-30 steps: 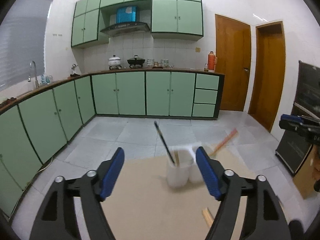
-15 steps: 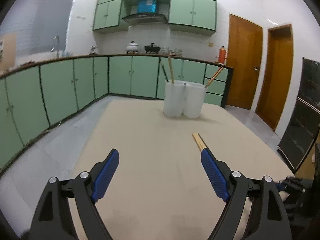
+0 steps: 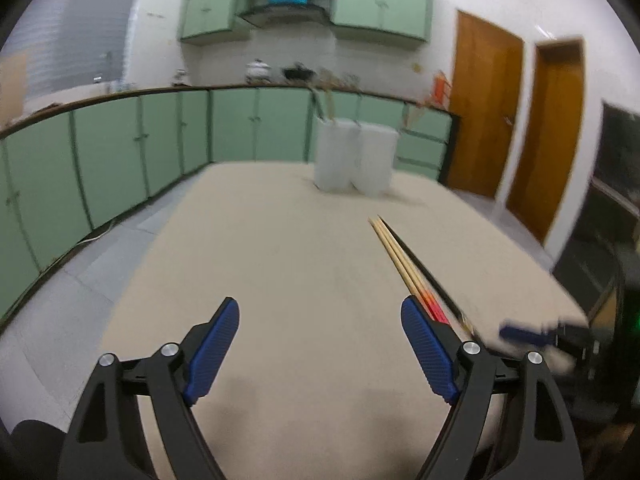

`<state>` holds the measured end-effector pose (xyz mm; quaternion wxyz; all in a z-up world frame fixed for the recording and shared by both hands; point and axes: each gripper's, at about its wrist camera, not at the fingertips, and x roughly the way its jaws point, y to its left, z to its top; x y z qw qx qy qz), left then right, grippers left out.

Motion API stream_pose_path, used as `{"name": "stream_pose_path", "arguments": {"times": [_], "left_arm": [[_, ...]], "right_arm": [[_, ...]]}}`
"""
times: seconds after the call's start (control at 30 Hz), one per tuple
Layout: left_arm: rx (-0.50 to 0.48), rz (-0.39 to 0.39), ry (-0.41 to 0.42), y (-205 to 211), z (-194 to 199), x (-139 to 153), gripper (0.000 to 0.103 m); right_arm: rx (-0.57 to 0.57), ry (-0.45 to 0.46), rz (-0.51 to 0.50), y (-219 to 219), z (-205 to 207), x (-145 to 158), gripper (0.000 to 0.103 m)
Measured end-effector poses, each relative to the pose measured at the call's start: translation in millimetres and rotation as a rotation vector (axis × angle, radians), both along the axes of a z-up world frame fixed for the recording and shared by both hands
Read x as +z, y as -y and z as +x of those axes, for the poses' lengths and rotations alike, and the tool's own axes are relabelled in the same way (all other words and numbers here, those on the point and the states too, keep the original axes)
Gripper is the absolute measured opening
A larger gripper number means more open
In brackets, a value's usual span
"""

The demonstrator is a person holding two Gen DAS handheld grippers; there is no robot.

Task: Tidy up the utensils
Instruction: 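Move both open tools back over the remaining chopsticks, then grasp the black chopstick with the right tool while the left tool grasps a red-patterned chopstick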

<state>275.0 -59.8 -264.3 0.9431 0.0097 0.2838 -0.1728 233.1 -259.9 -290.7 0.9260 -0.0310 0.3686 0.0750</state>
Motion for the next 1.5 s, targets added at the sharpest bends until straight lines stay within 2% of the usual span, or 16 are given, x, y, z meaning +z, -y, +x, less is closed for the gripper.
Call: {"name": "stream_pose_path", "arguments": {"times": [0.17,0.3,0.4,0.43,0.7,0.83,1.1,1.2,1.37,1.4,1.47,1.5], "left_arm": [[-0.115,0.081,-0.013,32,-9,-14,0.078],[-0.130,0.103,-0.037,39,-7,-20,0.078],[-0.152,0.109,-0.050,43,-9,-24,0.076],[-0.167,0.118,-0.049,47,-11,-25,0.076],[-0.232,0.158,-0.060,72,-17,-34,0.076],[-0.217,0.173,-0.068,80,-13,-38,0.076],[-0.149,0.142,-0.103,60,-5,-36,0.076],[-0.166,0.118,-0.102,59,-6,-33,0.076],[-0.154,0.148,-0.091,65,-4,-36,0.075],[-0.146,0.140,-0.092,64,-3,-36,0.073],[-0.127,0.122,-0.094,60,0,-35,0.060],[-0.121,0.112,-0.094,59,2,-35,0.054]], "right_arm": [[0.048,0.000,0.013,0,1,0,0.036],[0.044,0.001,0.004,5,8,-2,0.035],[0.008,-0.003,0.022,18,11,-1,0.023],[-0.001,-0.001,0.023,22,11,0,0.022],[-0.032,-0.011,0.068,44,9,0,0.023],[-0.032,-0.014,0.075,45,9,-1,0.024],[-0.039,-0.013,0.073,47,10,-1,0.024],[-0.027,-0.010,0.073,43,9,0,0.027],[-0.024,-0.010,0.061,38,13,-1,0.030],[-0.029,-0.009,0.062,37,14,-1,0.030],[-0.044,-0.006,0.051,35,17,-2,0.028],[-0.052,-0.002,0.049,34,17,-2,0.023]]}}
